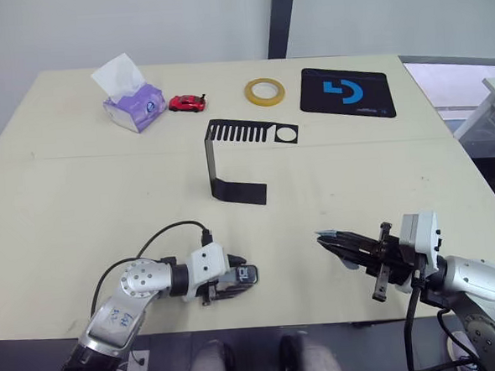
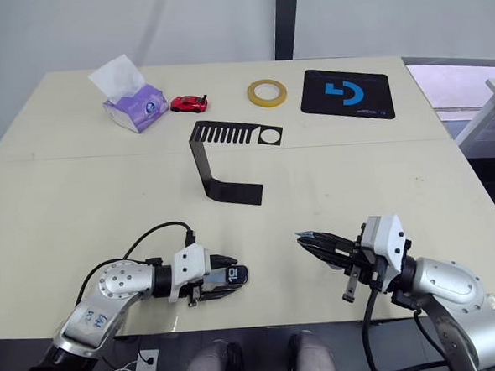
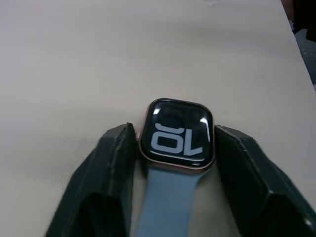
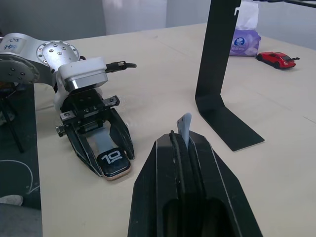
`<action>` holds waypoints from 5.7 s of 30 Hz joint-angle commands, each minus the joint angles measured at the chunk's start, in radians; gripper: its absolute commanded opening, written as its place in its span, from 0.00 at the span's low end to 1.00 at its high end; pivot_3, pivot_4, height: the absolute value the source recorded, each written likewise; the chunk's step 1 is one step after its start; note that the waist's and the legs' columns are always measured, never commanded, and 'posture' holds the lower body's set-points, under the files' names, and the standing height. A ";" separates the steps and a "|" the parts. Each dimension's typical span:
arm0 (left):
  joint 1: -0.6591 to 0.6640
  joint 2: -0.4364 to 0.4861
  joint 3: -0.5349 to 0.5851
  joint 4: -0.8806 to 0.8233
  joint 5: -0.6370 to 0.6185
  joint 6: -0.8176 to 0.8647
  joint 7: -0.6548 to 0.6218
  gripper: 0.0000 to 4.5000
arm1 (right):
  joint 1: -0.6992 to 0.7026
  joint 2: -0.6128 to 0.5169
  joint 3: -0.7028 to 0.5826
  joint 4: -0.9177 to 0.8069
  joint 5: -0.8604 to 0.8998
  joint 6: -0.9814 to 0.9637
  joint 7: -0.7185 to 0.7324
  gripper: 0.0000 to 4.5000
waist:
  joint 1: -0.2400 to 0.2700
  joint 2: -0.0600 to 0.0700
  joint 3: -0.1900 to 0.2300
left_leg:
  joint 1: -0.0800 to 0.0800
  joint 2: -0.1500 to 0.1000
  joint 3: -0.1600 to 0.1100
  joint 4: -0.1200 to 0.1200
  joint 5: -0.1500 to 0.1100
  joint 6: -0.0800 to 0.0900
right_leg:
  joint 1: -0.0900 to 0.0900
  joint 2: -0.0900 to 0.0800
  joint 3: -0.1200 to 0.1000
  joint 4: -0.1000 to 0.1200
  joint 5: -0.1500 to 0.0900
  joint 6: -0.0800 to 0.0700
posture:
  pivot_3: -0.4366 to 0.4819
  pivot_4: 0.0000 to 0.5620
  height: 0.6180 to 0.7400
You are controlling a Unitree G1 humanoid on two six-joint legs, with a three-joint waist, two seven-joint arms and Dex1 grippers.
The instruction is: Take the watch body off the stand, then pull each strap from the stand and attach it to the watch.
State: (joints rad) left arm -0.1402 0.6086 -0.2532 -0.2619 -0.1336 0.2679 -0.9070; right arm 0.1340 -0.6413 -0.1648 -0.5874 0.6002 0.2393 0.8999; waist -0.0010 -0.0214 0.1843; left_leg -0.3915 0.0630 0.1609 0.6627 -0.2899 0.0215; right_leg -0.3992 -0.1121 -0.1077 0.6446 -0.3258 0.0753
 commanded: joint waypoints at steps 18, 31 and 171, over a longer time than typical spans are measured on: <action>-0.134 0.011 0.214 0.028 -0.500 0.286 -0.205 0.38 | -0.066 -0.038 0.024 -0.058 -0.099 -0.071 0.007 0.00 | 0.002 0.000 0.000 | 0.003 0.001 -0.001 0.000 -0.002 -0.001 | 0.004 0.000 -0.001 -0.001 -0.001 -0.001 | 0.48 0.27 1.00; -0.415 0.023 0.181 0.219 -0.748 0.807 -0.265 0.38 | -0.209 -0.088 0.206 -0.131 -0.285 -0.091 -0.003 0.00 | 0.000 0.000 0.000 | 0.003 0.000 -0.001 0.001 0.001 -0.006 | 0.004 0.004 -0.001 -0.001 -0.001 0.000 | 0.48 0.27 1.00; -0.436 -0.192 0.194 0.155 -0.781 1.139 0.012 0.38 | -0.272 -0.066 0.392 -0.074 -0.641 -0.172 -0.036 0.00 | -0.001 0.000 0.000 | 0.001 0.000 -0.001 0.001 0.001 -0.006 | 0.003 0.001 0.000 -0.001 -0.001 0.000 | 0.48 0.27 1.00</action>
State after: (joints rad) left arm -0.5660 0.4512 -0.0459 -0.0343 -0.8606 1.4047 -0.8798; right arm -0.1219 -0.7279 0.1927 -0.6266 -0.0445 0.0740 0.8683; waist -0.0021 -0.0218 0.1847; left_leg -0.3905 0.0633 0.1598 0.6641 -0.2888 0.0150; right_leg -0.3963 -0.1110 -0.1079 0.6434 -0.3271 0.0754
